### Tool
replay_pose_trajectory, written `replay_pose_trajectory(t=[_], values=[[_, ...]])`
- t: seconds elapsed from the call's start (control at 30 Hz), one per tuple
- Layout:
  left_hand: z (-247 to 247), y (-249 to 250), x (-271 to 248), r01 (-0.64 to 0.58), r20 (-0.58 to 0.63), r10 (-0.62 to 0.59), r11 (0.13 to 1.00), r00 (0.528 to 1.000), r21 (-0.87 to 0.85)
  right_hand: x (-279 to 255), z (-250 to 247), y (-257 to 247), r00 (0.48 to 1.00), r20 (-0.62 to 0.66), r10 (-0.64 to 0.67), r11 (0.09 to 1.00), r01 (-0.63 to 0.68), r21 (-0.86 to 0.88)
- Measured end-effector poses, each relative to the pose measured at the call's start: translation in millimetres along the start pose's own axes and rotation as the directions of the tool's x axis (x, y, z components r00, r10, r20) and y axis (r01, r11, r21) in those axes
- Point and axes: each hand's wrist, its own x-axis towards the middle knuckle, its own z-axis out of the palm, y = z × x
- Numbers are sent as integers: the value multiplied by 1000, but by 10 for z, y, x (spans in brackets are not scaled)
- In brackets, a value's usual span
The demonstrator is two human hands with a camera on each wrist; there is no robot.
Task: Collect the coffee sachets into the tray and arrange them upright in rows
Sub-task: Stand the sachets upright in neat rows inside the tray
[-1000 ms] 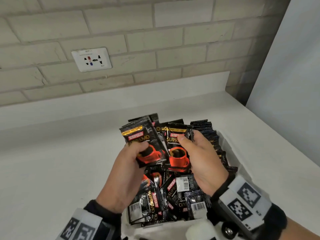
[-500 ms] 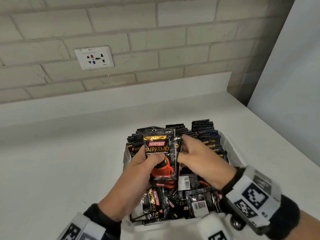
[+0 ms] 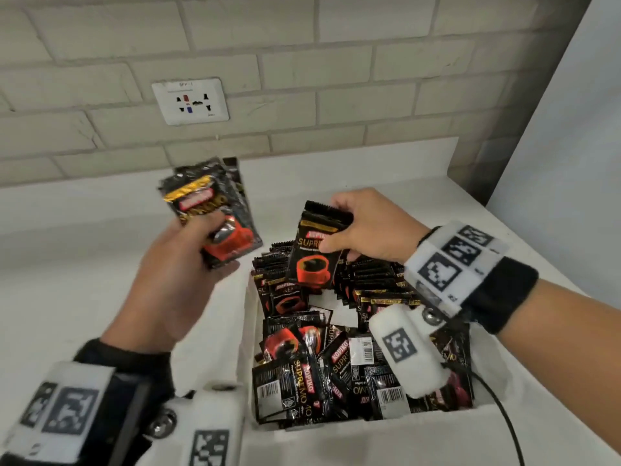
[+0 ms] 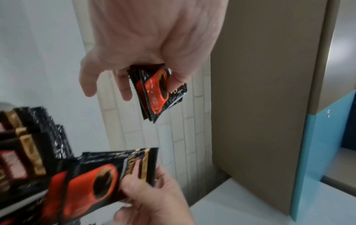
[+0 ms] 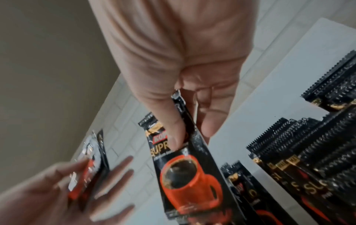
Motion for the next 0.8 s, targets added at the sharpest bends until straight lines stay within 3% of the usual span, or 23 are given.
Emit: replay_pose_trajectory(t=[0.07,0.13,0.23,0.3,0.43,0.8], values=[[-122,-19,54,27,-42,-29,998,999,-52,94,102,-3,1000,25,-7,993,10,-116],[-168,-30,83,126,-32,-133,978,991,-169,175,229,-2,997,71,-24,971,41,-237],[-200,-72,90,89,-64,-101,982,993,-166,268,408,8,987,154,-42,917,100,-387],[-151,-56,67,146,-49,-166,947,985,-286,312,516,36,975,217,-50,880,146,-452],[-139,-95,46,170,-60,-193,948,979,-270,372,669,93,953,301,-37,820,201,-536],[-163,-276,87,294,5,-298,937,954,-191,471,744,75,901,408,145,789,143,-597]])
